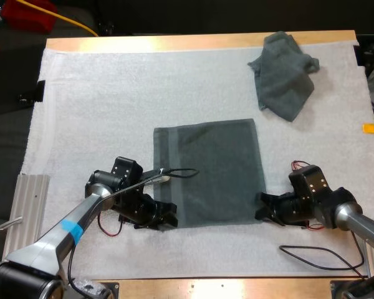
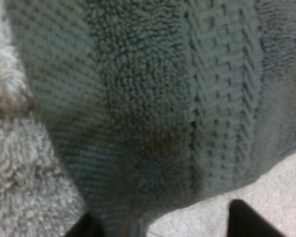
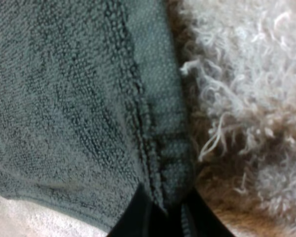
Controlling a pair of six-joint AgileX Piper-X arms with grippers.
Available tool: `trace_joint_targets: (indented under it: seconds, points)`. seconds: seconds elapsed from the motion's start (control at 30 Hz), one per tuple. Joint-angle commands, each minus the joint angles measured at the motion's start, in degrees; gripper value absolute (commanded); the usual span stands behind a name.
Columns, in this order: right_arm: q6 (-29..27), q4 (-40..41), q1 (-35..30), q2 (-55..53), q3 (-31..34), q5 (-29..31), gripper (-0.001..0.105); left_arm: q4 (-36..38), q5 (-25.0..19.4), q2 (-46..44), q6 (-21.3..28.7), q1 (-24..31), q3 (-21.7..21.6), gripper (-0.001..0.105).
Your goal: Pick towel from pile, fold and stack
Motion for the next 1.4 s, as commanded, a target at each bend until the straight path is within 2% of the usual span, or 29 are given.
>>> trace_joint_targets:
  seconds: [0.0, 0.07, 0.13, 0.23, 0.37, 0.57, 0.67, 1.0, 1.17, 1.23, 1.37]
  points:
    - [-0.2, 0.6, 0.2, 0.1, 0.4, -0.9, 0.002, -0.2, -0.4, 0.3, -0.1, -0.3, 0.3, 0.038]
    - [-0.5, 0.6, 0.2, 0.1, 0.4, -1.0, 0.002, -0.2, -1.6, 0.3, -0.2, -0.3, 0.3, 0.031]
    - [-1.9, 0.6, 0.2, 0.1, 0.4, -1.7, 0.002, -0.2, -3.5, 0.3, -0.1, -0.3, 0.3, 0.015]
    - [-2.6, 0.6, 0.2, 0.1, 0.1, -3.1, 0.002, -0.2, -5.3, 0.3, 0.1, -0.3, 0.3, 0.000]
    - [-5.4, 1.6, 0.3, 0.1, -1.3, -3.3, 0.002, 0.0, -4.6, -0.1, 1.1, -0.3, 0.3, 0.000]
    - [-16.4, 14.5, 3.5, -2.5, -8.0, 7.9, 0.002, 1.8, -4.7, -7.3, 3.3, -0.3, 0.2, 0.000]
    - [-18.8, 18.9, 5.2, -3.9, -10.9, 11.6, 0.002, 5.1, -5.4, -11.1, 5.6, -0.3, 0.0, 0.000]
    - [-21.4, 33.4, 12.4, -5.3, -16.5, 16.3, 0.002, 16.4, -6.2, -20.1, 9.9, -0.4, -0.1, 0.000]
    - [-21.4, 38.8, 15.9, -5.5, -18.3, 19.2, 0.002, 19.9, -6.2, -22.6, 10.2, -4.3, -0.1, 0.000]
    - [-21.4, 41.3, 17.3, -5.5, -19.5, 20.6, 0.002, 21.3, -6.5, -22.7, 10.5, -7.6, -0.1, 0.000]
    - [-21.1, 41.7, 18.4, -5.9, -20.1, 24.2, 0.002, 21.0, -7.0, -22.7, 10.5, -10.5, -0.1, 0.000]
